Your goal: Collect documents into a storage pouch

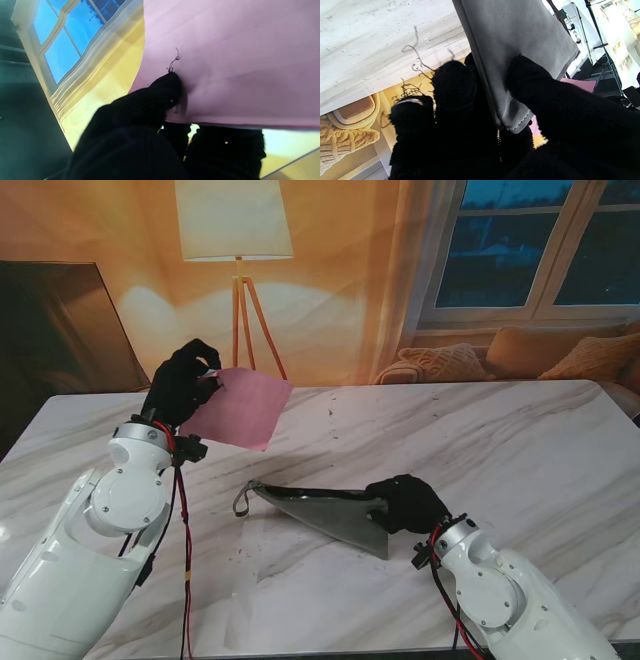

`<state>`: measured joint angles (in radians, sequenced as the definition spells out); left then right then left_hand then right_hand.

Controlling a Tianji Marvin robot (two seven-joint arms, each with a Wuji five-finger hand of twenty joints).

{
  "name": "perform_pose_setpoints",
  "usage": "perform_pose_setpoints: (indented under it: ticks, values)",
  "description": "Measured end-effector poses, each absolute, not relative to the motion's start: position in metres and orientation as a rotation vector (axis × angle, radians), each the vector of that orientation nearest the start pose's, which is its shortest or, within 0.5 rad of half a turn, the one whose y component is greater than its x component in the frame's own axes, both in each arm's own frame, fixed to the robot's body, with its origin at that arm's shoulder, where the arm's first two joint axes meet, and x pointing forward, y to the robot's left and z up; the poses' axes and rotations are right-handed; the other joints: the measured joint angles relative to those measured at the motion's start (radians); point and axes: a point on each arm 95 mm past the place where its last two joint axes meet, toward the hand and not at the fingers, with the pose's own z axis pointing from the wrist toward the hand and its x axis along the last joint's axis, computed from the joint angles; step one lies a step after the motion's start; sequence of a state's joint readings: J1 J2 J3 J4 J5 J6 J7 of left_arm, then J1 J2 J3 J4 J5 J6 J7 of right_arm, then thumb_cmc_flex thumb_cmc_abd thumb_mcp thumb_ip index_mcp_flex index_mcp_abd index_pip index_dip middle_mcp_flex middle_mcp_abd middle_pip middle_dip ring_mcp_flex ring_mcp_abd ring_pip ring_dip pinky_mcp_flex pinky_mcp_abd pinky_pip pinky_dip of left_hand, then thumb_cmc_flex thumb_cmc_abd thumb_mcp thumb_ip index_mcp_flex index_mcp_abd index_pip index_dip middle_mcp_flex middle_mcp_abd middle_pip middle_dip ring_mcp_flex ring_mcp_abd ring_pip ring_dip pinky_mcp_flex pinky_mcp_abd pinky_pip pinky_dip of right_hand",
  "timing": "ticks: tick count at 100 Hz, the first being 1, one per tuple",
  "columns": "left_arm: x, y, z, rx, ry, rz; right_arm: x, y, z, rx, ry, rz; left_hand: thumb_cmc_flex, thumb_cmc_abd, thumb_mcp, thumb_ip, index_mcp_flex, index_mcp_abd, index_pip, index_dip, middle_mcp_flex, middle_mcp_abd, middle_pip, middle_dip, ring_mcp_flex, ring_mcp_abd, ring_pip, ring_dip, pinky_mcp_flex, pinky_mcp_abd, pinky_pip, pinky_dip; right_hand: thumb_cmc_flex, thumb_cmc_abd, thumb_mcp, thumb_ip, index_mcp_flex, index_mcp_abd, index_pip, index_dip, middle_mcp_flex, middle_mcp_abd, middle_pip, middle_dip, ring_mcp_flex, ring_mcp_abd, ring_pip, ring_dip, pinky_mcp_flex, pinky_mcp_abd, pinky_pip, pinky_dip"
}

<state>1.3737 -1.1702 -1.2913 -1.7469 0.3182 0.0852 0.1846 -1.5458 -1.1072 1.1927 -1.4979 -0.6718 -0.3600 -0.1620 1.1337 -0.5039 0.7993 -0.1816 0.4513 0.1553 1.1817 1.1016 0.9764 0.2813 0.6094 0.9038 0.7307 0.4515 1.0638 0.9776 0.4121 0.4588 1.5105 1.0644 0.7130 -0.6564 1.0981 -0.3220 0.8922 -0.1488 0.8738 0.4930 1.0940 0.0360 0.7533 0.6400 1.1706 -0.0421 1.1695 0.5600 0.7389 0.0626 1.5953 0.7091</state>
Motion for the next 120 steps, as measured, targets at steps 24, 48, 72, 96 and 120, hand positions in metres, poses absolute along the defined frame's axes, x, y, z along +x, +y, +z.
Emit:
perform_pose_setpoints:
  ticks: [24,48,72,96,120]
  values:
    - [0.451,-0.029,-0.176,-1.569,0.587,-2.245,0.396,0.012,-0.33,1.307,1.367,2.015,0.0,0.0,0.0,0.0,0.0,-0.001,0.0,0.0,0.0,0.0,0.0,0.0,0.0,-0.009,-0.011,0.001,0.0,-0.012,-0.012,0.0,0.0,0.0,0.0,0.0,0.0,0.0,-0.003,0.008,0.0,0.0,0.001,0.003,0.0,0.0,0.0,0.0,0.001,-0.001,0.0,0.0]
    - [0.447,-0.046,-0.186,-1.669,0.537,-2.299,0.397,0.011,-0.331,1.332,1.346,2.011,0.0,0.001,0.0,0.0,0.0,-0.002,-0.001,0.0,0.0,0.0,0.0,0.009,0.0,-0.009,-0.011,0.001,0.0,-0.012,-0.012,0.0,0.0,0.001,0.0,0.0,0.0,0.0,-0.004,0.014,0.0,0.0,0.002,0.004,0.0,0.0,0.0,0.0,0.001,-0.001,0.0,0.0]
    - [0.429,-0.057,-0.201,-1.783,0.417,-2.377,0.397,0.013,-0.333,1.39,1.322,2.023,0.0,0.002,-0.006,0.0,0.0,-0.01,-0.001,0.0,0.0,0.0,0.0,0.013,0.0,-0.009,-0.011,0.01,0.0,-0.012,-0.012,0.0,0.0,0.001,0.0,0.0,0.0,0.0,-0.004,0.02,0.0,0.0,0.005,0.004,0.0,0.0,0.0,0.0,0.0,-0.002,0.0,0.0]
    - [0.416,-0.073,-0.216,-1.894,0.292,-2.469,0.397,0.013,-0.333,1.38,1.327,2.021,0.0,0.002,-0.006,0.0,0.001,-0.012,-0.001,0.0,0.0,0.0,0.0,0.019,0.0,-0.009,-0.011,0.012,0.0,-0.012,-0.012,0.0,0.0,0.002,0.0,0.0,0.0,0.0,-0.004,0.021,-0.001,0.0,0.009,0.005,0.0,0.0,0.0,0.0,-0.001,-0.002,0.0,0.0]
    - [0.41,-0.087,-0.225,-1.919,0.352,-2.469,0.398,0.012,-0.334,1.375,1.326,2.026,0.0,0.002,-0.006,0.0,0.01,-0.024,-0.001,0.0,0.0,0.0,0.0,0.024,0.0,-0.009,-0.023,0.012,-0.004,-0.012,-0.018,0.0,0.0,0.002,0.0,0.0,0.0,0.0,-0.004,0.027,-0.001,0.0,0.01,0.005,0.0,0.0,0.0,0.0,-0.001,-0.002,0.0,0.0]
